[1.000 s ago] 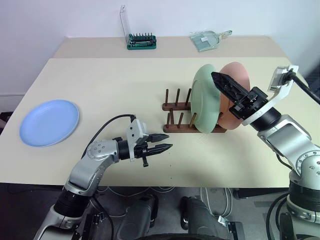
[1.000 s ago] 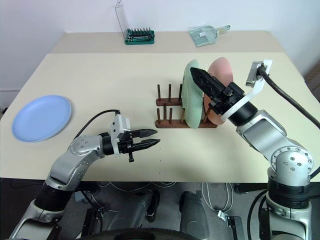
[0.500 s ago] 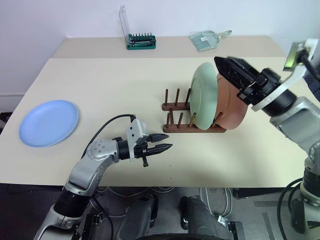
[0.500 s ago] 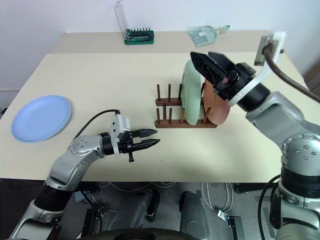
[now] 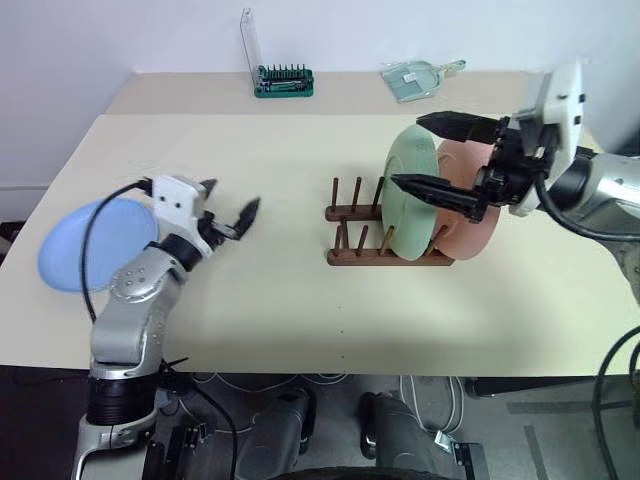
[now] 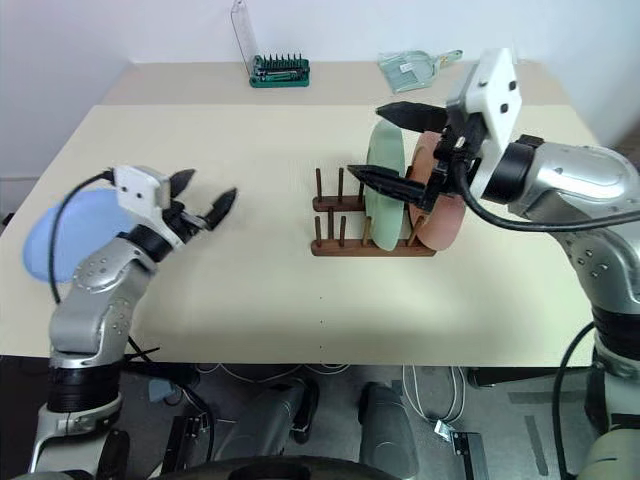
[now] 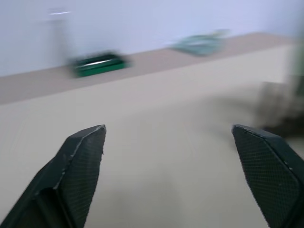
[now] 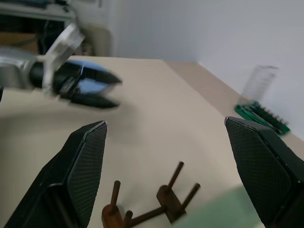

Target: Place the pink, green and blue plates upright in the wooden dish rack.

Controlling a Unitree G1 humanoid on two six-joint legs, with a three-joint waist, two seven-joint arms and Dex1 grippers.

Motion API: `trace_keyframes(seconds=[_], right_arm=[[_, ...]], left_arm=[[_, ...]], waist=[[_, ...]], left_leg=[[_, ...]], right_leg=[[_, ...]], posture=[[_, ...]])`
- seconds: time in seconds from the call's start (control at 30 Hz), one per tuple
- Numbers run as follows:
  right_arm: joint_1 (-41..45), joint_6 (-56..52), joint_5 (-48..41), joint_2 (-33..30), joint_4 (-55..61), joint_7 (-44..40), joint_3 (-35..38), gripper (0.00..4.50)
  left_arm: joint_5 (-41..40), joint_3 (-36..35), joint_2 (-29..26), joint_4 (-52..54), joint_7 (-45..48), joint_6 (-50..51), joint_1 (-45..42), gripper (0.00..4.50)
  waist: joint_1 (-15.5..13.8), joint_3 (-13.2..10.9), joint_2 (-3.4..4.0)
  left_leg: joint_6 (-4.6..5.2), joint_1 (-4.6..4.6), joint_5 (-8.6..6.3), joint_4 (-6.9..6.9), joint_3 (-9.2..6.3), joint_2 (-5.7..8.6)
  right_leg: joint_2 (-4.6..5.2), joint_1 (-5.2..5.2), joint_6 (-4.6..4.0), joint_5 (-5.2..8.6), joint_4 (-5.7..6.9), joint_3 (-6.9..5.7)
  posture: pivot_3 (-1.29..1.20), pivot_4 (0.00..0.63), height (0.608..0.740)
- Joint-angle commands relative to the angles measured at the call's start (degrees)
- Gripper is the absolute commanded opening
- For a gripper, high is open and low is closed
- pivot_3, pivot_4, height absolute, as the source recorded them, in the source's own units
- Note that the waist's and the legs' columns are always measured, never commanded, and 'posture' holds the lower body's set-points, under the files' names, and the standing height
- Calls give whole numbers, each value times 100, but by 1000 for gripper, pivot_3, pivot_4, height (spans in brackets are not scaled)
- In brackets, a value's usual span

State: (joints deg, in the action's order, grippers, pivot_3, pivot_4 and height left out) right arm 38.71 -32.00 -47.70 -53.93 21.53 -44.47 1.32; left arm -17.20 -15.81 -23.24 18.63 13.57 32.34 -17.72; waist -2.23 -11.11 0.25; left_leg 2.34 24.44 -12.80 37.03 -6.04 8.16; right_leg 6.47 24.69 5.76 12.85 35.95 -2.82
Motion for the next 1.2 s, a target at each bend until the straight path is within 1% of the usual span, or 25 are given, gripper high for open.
trace_keyframes(seconds=[0.03,0.1,0.17,0.23,0.3,0.43,0.57,0.67,0.9,0.97,1.0,1.03,1.2], right_arm=[[268,261,343,261,-42,-526,-243,4059],[299,329,556,445,-120,-650,-379,4059],[320,386,730,571,-185,-787,-442,4059],[354,376,802,686,-226,-888,-447,4059],[384,351,853,800,-243,-958,-444,4059],[394,308,954,961,-245,-1032,-426,4059],[331,247,992,1054,-163,-1036,-393,4059],[218,208,997,1070,-81,-1018,-341,4059],[-8,144,1006,1094,90,-920,-231,4059],[-45,123,998,1107,137,-887,-220,4059],[-65,121,999,1110,157,-875,-215,4059],[-83,115,1000,1112,174,-862,-208,4059],[-163,95,1002,1111,246,-793,-168,4059]], left_arm=[[655,-1503,-415,350,-1578,1404,-338,4467],[1001,-2086,-417,474,-2235,2252,-400,4467],[1221,-2679,-311,665,-2692,2786,-465,4467],[1341,-2904,-352,795,-2733,3147,-325,4467],[1331,-3049,-365,683,-2619,3497,-167,4467],[1197,-3171,-251,443,-2300,3775,95,4467],[947,-3397,-26,282,-2016,3874,49,4467],[799,-3297,-43,90,-1764,3782,67,4467],[693,-3174,-15,-306,-1688,3706,-118,4467],[622,-3125,-12,-440,-1622,3715,-222,3941],[608,-3091,-14,-505,-1614,3687,-274,3591],[594,-3067,-14,-560,-1616,3628,-326,3153],[507,-3029,42,-780,-1662,3520,-595,530]], waist=[[25,-10,-32],[36,-8,-34],[1,-8,-36],[-37,-15,-61],[-71,-13,-66],[-128,-10,-72],[-142,-10,-73],[-136,-8,-76],[-137,-8,-76],[-136,-8,-76],[-134,-8,-76],[-135,-7,-77],[-135,-6,-79]], left_leg=[[-2,0,0,-2,0,-3],[-8,-1,-1,-5,0,-8],[-12,-2,-4,-6,0,-3],[-24,-1,-10,-2,-1,1],[-34,-1,-8,3,-8,5],[-34,-4,-9,9,-8,6],[-45,-7,-3,8,-11,0],[-49,-7,0,7,-11,-2],[-49,-7,0,4,-10,-2],[-50,-7,1,5,-10,-2],[-50,-7,1,5,-10,-2],[-50,-7,1,5,-10,-2],[-50,-6,1,5,-10,-2]], right_leg=[[-3,4,0,0,6,0],[-8,9,0,0,9,1],[-6,9,1,0,10,5],[-7,8,6,-3,9,4],[-7,17,8,-4,9,4],[-9,19,10,-7,10,7],[-14,21,6,-9,17,8],[-16,22,4,-10,17,8],[-16,21,3,-11,17,11],[-16,21,2,-11,17,11],[-16,21,2,-11,17,11],[-16,21,2,-11,17,11],[-15,20,2,-12,16,11]], posture=[[0,150,740],[0,150,740],[0,150,740],[0,150,740],[0,150,740],[0,150,740],[0,150,740],[0,150,740],[0,150,740],[0,150,740],[0,150,740],[0,150,740],[0,150,740]])
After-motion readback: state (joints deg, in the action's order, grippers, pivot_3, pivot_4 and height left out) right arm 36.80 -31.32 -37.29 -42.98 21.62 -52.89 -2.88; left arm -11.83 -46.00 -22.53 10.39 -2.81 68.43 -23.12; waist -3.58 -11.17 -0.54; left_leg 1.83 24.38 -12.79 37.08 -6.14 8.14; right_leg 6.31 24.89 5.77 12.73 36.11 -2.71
